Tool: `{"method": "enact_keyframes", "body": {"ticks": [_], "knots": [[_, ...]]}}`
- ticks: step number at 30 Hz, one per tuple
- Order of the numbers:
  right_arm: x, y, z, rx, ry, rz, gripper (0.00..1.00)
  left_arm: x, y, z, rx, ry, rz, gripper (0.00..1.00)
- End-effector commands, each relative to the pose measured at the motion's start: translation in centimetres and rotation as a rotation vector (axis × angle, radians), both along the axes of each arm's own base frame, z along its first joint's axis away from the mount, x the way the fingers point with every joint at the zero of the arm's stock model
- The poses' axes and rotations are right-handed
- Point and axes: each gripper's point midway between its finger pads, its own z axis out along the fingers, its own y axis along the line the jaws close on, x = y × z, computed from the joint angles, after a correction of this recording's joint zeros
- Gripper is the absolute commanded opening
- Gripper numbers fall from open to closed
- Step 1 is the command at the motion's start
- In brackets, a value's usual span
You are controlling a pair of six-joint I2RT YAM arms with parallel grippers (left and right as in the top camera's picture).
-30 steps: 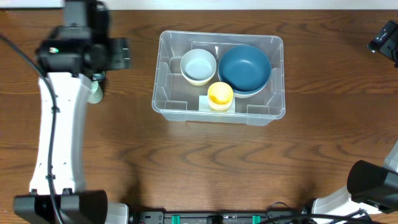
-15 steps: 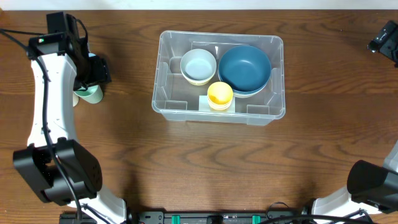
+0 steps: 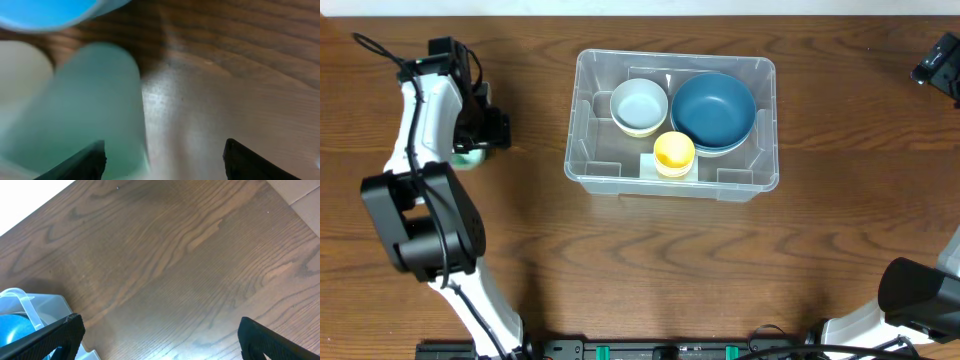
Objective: Pack container
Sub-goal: 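Move the left gripper to the mint green cup and grasp it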
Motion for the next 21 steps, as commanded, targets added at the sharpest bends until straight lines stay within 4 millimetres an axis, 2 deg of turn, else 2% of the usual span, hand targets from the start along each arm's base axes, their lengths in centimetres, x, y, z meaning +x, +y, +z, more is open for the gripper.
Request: {"method": "enact_keyframes", "body": {"ticks": [1,6,7,10,12,14,19,21], "knots": [[-0.1,-0.3,-0.2,0.003,0.003,-0.019,0.99,0.1,0.2,-1.0,0.004,0.014,-0.034,0.75],[-0.1,-0.3,-0.2,0.003,0.003,-0.019,0.99,0.8,0.9,-1.0,0.041,-0.009,-0.032,0.75],[-0.1,-0.3,-0.2,0.003,0.003,-0.019,0.99,0.8,1.1,-1.0,0.051,-0.009,-0.03,0.72],[-0.1,-0.3,-0.2,0.003,0.003,-0.019,0.99,0.8,1.3,-1.0,0.055,-0.009,-0.027,0.58],[-0.1,-0.3,-0.2,0.003,0.003,-0.019,0.99,0.6,1.3,-1.0,0.054,-0.004,-0.024,0.39],[-0.1,-0.3,-0.2,0.003,0.003,-0.019,0.99,0.5,1.3,-1.0,0.051,0.003,-0.02,0.26],[-0.1,-0.3,-0.2,0.003,0.002,-0.019,0.99,-0.3,1.1,-1.0,0.044,0.032,0.0,0.06],[-0.1,-0.3,-0.2,0.003,0.003,-0.019,0.99,-0.7,1.0,-1.0,0.04,0.048,0.004,0.06]]}}
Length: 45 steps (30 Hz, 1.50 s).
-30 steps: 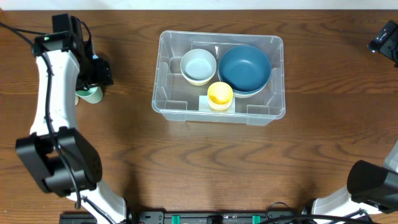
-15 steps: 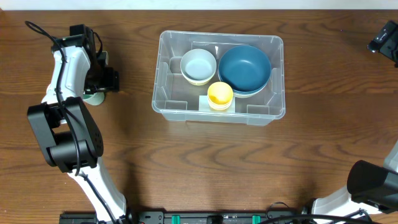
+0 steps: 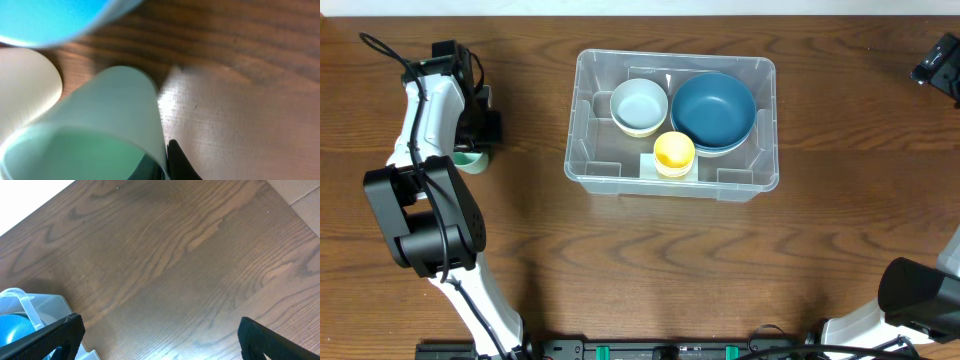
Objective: Pack container
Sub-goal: 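Move the left gripper to the mint green cup and grasp it, then lift the mint green cup and lower it into the bin's front left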
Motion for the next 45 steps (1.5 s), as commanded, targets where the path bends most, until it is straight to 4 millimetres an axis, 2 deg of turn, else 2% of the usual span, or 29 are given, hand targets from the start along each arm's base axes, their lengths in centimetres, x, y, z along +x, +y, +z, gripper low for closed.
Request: {"method": "enact_keyframes", "body": {"ticks": [1,6,10,13,19,24,27,29,32,36,40,45], "knots": [[-0.1,-0.3,-0.2,0.003,0.003,-0.019,0.99,-0.8,0.2,-0.1,0.002,0.03,0.022,0.06],[-0.1,-0.3,-0.2,0.003,0.003,-0.019,0.99,-2.2,-0.4,0.6,-0.009,0.072,0.061,0.06],[-0.1,-0.3,-0.2,0.003,0.003,-0.019,0.99,-2.4,-1.5,3.0,-0.006,0.033,0.084,0.06],[-0.1,-0.3,-0.2,0.003,0.003,-0.019,0.99,-2.0,-3.5,5.9,-0.049,-0.053,0.054,0.06],[-0.1,-0.3,-0.2,0.003,0.002,-0.019,0.99,-2.1,-7.8,14.0,-0.083,-0.295,-0.052,0.06],[-0.1,-0.3,-0.2,0.003,0.002,-0.019,0.99,-3.0,-13.3,20.6,-0.137,-0.516,-0.215,0.06],[-0.1,-0.3,-0.2,0.003,0.003,-0.019,0.99,-3.5,-16.9,23.4,-0.169,-0.619,-0.314,0.06],[-0.1,-0.3,-0.2,0.003,0.003,-0.019,0.99,-3.8,-19.4,24.4,-0.192,-0.659,-0.383,0.06],[-0.1,-0.3,-0.2,0.003,0.003,-0.019,0.99,-4.1,-22.5,24.3,-0.22,-0.662,-0.461,0.06],[-0.1,-0.3,-0.2,0.003,0.003,-0.019,0.99,-4.1,-25.4,21.9,-0.234,-0.59,-0.53,0.06],[-0.1,-0.3,-0.2,0.003,0.002,-0.019,0.99,-3.6,-26.8,18.3,-0.227,-0.481,-0.554,0.06],[-0.1,-0.3,-0.2,0.003,0.003,-0.019,0.99,-2.9,-27.4,13.5,-0.209,-0.343,-0.553,0.06]]}}
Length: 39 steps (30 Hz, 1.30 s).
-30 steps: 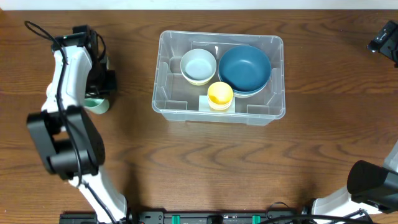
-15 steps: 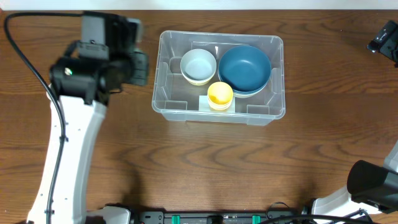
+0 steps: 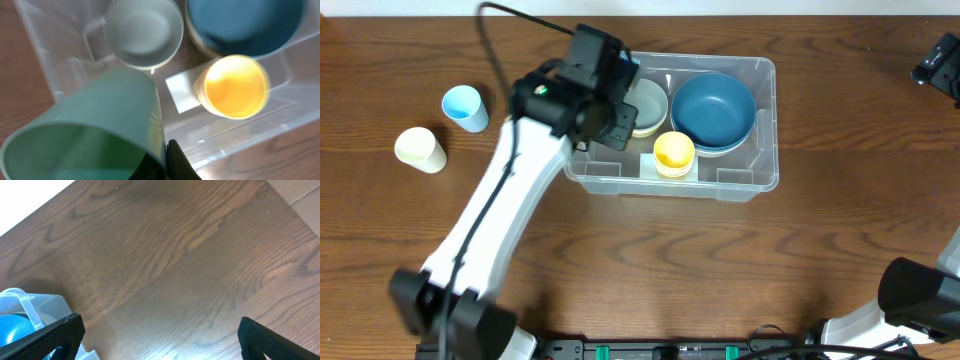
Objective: Pack container
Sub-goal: 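Lift the mint green cup and lower it into the bin's front left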
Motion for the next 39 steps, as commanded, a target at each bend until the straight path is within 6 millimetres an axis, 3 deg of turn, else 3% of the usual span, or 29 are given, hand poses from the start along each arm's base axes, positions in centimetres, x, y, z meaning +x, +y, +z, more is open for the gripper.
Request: {"method": "enact_keyframes", "body": {"ticks": [1,6,11,29,30,33,35,39], "knots": [[-0.1,-0.3,-0.2,0.003,0.003,-0.019,0.99,0.5,-0.3,-2.7,0.033,0.066,-0.006,0.06],[-0.1,-0.3,-0.2,0.003,0.003,-0.019,0.99,0.8,-0.4,-6.4,0.067,0.163,0.015,0.06],[-0.1,-0.3,-0.2,0.003,0.003,-0.019,0.99,0.5,-1.1,-8.7,0.052,0.237,0.008,0.06],[-0.1,-0.3,-0.2,0.003,0.003,-0.019,0.99,0.3,-1.2,-12.9,0.091,0.339,0.008,0.06],[-0.1,-0.3,-0.2,0.003,0.003,-0.019,0.99,0.2,-1.2,-13.1,0.092,0.342,0.008,0.08],[-0.1,-0.3,-0.2,0.003,0.003,-0.019,0.99,0.2,-1.2,-13.1,0.092,0.343,0.008,0.35],[-0.1,-0.3,-0.2,0.003,0.003,-0.019,0.99,0.3,-1.2,-13.1,0.092,0.342,0.008,0.46],[-0.1,-0.3,-0.2,0.003,0.003,-0.019,0.99,0.3,-1.2,-13.1,0.092,0.342,0.009,0.52]]}}
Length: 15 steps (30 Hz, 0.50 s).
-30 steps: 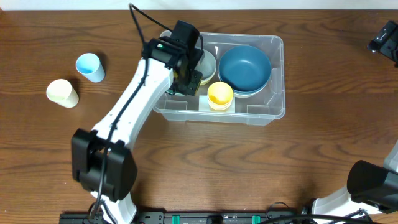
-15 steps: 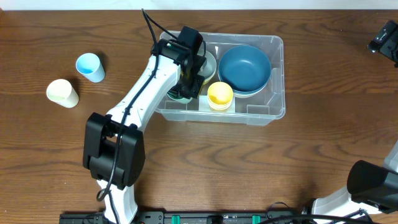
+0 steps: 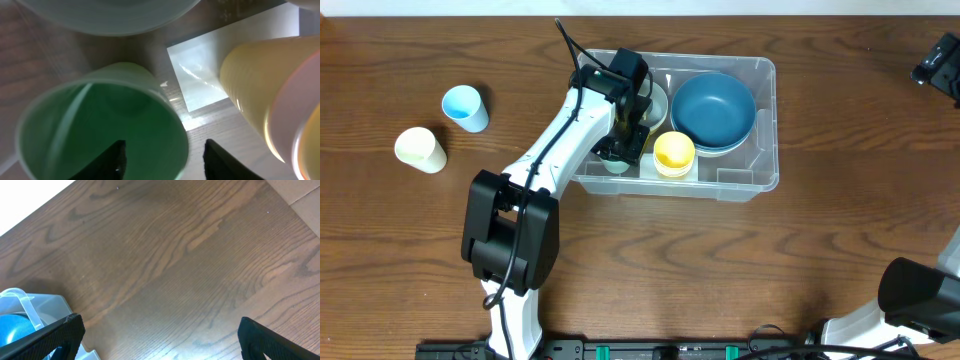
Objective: Pack container
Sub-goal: 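Lift the mint green cup and lower it into the bin's front left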
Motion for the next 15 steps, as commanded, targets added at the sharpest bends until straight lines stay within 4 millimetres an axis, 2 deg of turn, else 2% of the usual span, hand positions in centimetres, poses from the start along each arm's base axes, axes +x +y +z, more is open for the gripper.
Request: {"method": "enact_keyframes", "body": {"ticks": [1,4,7,12,15], "knots": [[-0.1,-0.3,-0.2,0.003,0.003,-0.019,0.99,-0.1,-0.3,0.0,-0.006,0.008,-0.006,0.53],[-0.1,-0.3,-0.2,0.003,0.003,-0.019,0.99,-0.1,-0.3,0.7,-0.007,0.006,-0.006,0.54],[-0.1,-0.3,-0.2,0.003,0.003,-0.019,0.99,0.2,-0.4,2.6,-0.014,-0.009,-0.006,0.54],[-0.1,-0.3,-0.2,0.003,0.002,-0.019,0.99,0.9,-0.5,8.6,-0.057,-0.109,-0.003,0.54],[-0.1,-0.3,-0.2,0.003,0.003,-0.019,0.99,1.6,-0.3,13.4,-0.096,-0.232,0.006,0.6]]}}
